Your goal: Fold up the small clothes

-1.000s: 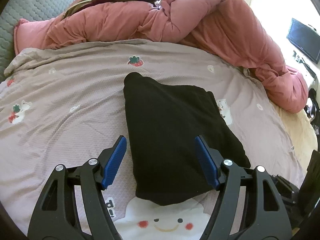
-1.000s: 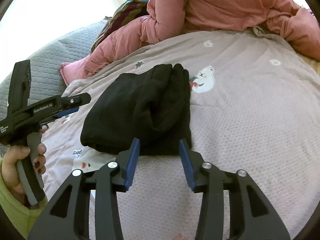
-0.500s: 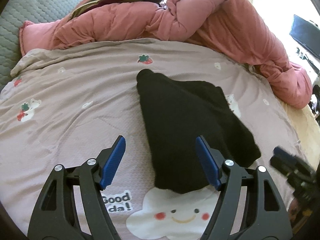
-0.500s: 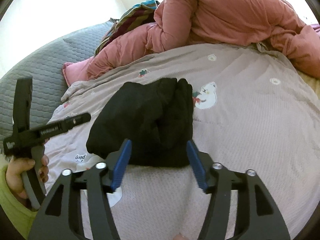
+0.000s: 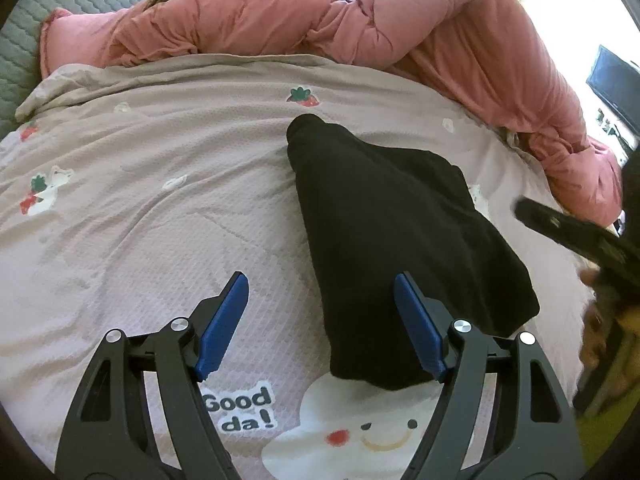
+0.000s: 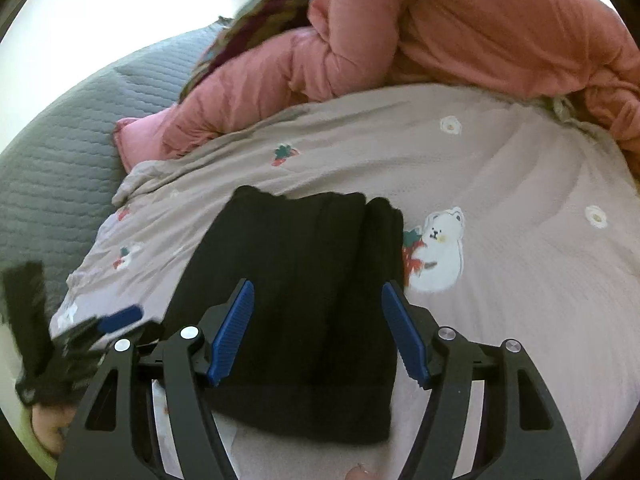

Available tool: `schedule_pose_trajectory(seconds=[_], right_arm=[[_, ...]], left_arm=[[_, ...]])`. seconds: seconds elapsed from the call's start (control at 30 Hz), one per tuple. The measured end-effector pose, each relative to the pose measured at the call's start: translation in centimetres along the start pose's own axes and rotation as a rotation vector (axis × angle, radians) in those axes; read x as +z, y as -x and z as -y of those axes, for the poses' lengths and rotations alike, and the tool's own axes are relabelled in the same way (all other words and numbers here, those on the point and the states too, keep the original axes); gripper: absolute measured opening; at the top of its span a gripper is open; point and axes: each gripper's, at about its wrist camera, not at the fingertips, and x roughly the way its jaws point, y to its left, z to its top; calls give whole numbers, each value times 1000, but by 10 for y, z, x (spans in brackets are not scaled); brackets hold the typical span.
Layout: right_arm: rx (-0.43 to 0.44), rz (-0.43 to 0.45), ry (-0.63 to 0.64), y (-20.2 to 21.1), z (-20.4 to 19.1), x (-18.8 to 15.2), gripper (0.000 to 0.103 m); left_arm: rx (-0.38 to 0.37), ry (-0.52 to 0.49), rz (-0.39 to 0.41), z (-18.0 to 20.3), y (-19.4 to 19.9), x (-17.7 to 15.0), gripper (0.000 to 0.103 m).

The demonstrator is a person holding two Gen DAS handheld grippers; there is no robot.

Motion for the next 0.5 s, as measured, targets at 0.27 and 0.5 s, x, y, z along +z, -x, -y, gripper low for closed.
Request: schedule_pose_trajectory(seconds=[0.27, 0.5], right_arm=[[-2, -87, -75, -48, 15, 22, 65], [12, -130, -68, -73, 15, 25, 37]], left_arm=[[-12, -4, -9, 1, -10, 4, 71], [-21, 4, -8, -2, -13, 3, 75]])
